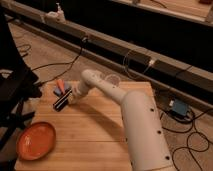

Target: Push the eraser across the table

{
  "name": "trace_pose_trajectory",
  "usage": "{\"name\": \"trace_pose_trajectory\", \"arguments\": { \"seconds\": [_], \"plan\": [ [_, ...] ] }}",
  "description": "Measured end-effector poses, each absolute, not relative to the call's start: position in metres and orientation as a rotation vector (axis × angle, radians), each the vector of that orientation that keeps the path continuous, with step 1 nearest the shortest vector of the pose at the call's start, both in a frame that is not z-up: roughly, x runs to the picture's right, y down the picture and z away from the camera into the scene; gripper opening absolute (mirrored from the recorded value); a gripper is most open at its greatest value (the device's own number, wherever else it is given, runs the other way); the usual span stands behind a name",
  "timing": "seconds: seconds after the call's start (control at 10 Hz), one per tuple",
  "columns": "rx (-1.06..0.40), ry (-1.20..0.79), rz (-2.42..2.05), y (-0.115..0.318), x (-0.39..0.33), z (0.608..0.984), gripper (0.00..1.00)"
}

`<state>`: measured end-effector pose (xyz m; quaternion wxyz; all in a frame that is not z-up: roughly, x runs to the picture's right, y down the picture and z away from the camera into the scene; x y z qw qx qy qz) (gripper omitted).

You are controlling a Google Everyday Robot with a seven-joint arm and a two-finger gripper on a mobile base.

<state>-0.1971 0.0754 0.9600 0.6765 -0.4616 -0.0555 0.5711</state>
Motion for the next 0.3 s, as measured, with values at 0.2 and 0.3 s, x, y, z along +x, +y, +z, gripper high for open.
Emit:
{"name": "trace_pose_trajectory", "arguments": {
  "seconds": [0.2,0.3],
  "plan": [
    [-1.007,-0.073,1.341,0.0672,-0.1679,0.9616,0.05],
    [-1.007,-0.074,1.34,0.0671,-0.1688,0.9612,0.05]
  ]
}}
